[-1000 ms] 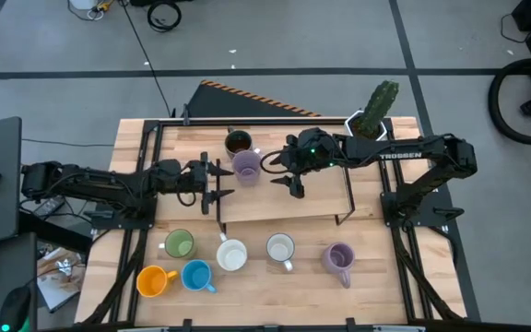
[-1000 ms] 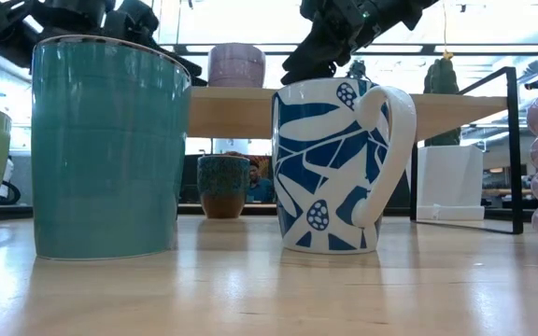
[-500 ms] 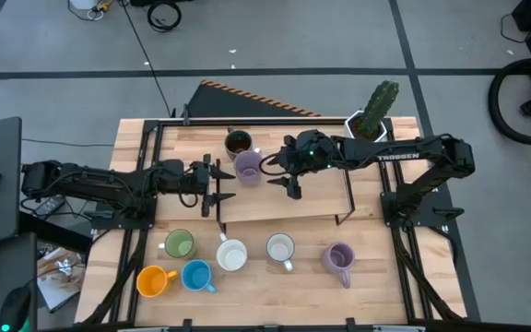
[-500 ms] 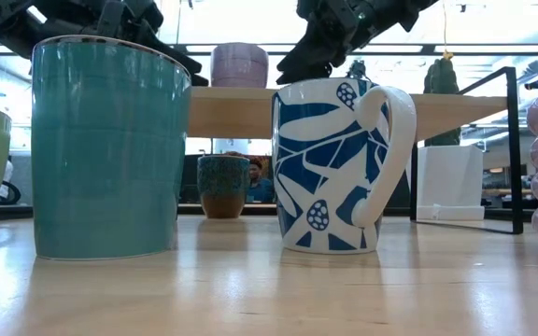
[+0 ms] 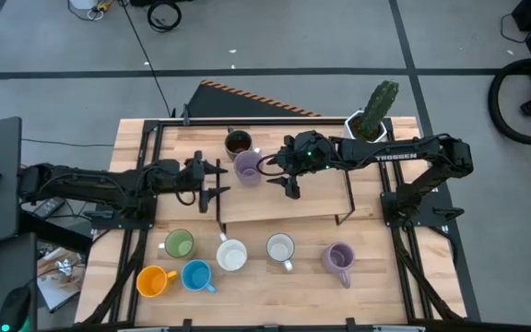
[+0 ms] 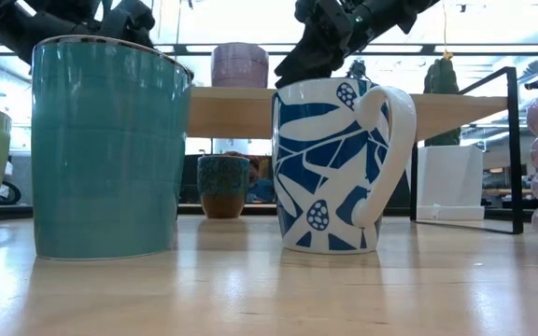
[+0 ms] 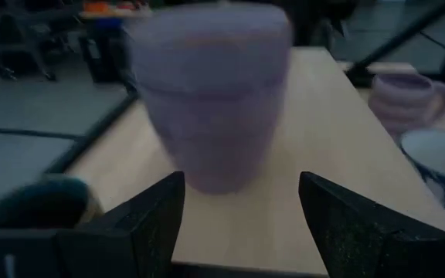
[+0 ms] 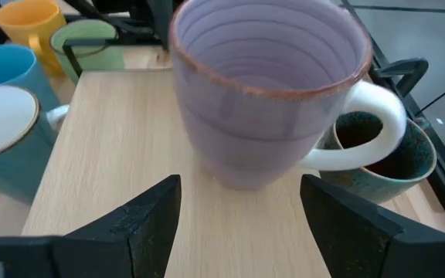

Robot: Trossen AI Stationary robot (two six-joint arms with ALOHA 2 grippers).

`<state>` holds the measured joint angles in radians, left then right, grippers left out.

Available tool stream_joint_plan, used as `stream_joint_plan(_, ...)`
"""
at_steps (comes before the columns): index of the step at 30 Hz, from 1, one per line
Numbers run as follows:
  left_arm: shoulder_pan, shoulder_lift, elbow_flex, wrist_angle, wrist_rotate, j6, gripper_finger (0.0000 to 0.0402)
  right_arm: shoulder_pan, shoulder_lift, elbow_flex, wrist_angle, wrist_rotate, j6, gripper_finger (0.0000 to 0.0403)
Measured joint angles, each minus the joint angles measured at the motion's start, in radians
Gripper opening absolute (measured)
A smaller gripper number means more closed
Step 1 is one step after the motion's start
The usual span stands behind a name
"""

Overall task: Place coffee mugs
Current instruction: Put the top purple mug on the shelf

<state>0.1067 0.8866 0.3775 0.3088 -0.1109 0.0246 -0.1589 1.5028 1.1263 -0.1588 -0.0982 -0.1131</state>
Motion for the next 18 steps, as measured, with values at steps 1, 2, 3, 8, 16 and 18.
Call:
stream_joint_plan(1, 0.006, -0.006, 0.005, -0.001, -0.001, -0.001, 0.0263, -0.002, 0.000, 0.000, 0.006, -0.002, 0.006, 0.0272)
stream_joint_plan(2, 0.011, -0.007, 0.013, -0.004, 0.000, -0.003, 0.0263, -0.004, 0.000, 0.000, 0.007, -0.006, 0.011, 0.0272)
stream_joint_plan(3, 0.016, -0.004, 0.025, -0.013, 0.004, -0.010, 0.0263, -0.005, 0.000, 0.000, 0.008, -0.010, 0.014, 0.0272)
stream_joint_plan(8, 0.020, 0.011, 0.096, -0.097, 0.017, -0.013, 0.0263, -0.004, 0.000, 0.000, 0.007, -0.026, 0.028, 0.0272)
stream_joint_plan(16, 0.026, 0.012, 0.135, -0.171, 0.019, -0.014, 0.0263, -0.004, 0.000, 0.000, -0.002, -0.026, 0.032, 0.0272)
stream_joint_plan(18, 0.035, 0.012, 0.135, -0.166, 0.023, -0.017, 0.0263, -0.007, 0.000, 0.000, -0.010, -0.027, 0.032, 0.0272)
